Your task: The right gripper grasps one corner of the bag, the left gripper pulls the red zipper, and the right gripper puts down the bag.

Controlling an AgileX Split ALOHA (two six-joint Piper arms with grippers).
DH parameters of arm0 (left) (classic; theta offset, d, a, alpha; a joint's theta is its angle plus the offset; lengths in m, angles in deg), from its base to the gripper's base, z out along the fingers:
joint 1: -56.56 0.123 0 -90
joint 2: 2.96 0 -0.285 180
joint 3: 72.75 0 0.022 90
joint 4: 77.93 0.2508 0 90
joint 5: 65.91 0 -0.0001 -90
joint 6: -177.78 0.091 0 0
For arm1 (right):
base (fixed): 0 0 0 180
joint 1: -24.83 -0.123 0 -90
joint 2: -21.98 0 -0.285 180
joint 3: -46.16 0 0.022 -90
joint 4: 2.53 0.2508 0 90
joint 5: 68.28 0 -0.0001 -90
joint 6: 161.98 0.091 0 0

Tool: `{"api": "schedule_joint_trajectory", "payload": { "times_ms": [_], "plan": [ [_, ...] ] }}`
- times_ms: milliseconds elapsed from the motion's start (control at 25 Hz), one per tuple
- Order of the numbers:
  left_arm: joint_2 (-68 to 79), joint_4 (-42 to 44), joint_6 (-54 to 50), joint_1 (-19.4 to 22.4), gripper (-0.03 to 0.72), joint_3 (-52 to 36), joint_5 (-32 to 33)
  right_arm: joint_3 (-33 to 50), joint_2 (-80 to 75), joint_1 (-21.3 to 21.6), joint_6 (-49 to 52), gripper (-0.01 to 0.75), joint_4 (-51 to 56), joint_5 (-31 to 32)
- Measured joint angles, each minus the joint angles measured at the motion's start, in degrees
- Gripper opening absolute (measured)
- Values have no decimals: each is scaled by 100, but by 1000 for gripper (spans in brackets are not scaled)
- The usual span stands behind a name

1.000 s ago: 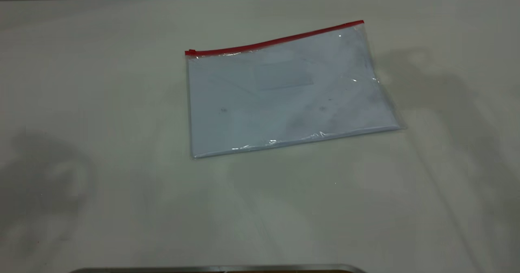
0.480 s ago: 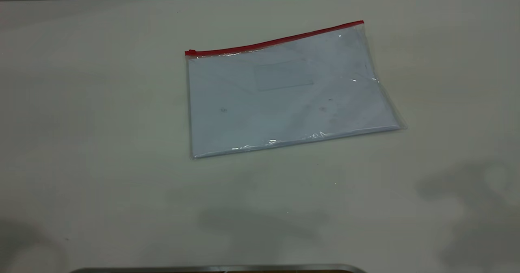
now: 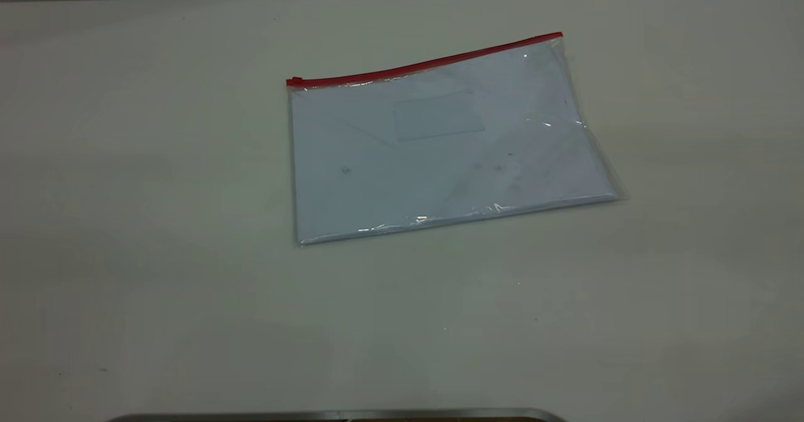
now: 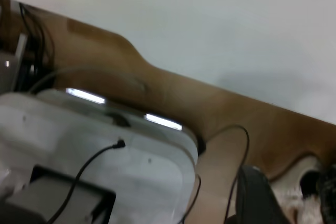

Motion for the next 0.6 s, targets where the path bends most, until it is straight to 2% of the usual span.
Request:
{"api": "schedule_joint_trajectory", "payload": {
  "times_ms": [360, 600],
  "plan": [
    [-2266, 0, -89, 0, 540, -152, -34, 142, 2199, 0, 138, 283, -352, -65],
    [-2371, -1, -111, 0, 540, -343, -131, 142, 2583, 0, 139, 272, -387, -41]
  ]
}}
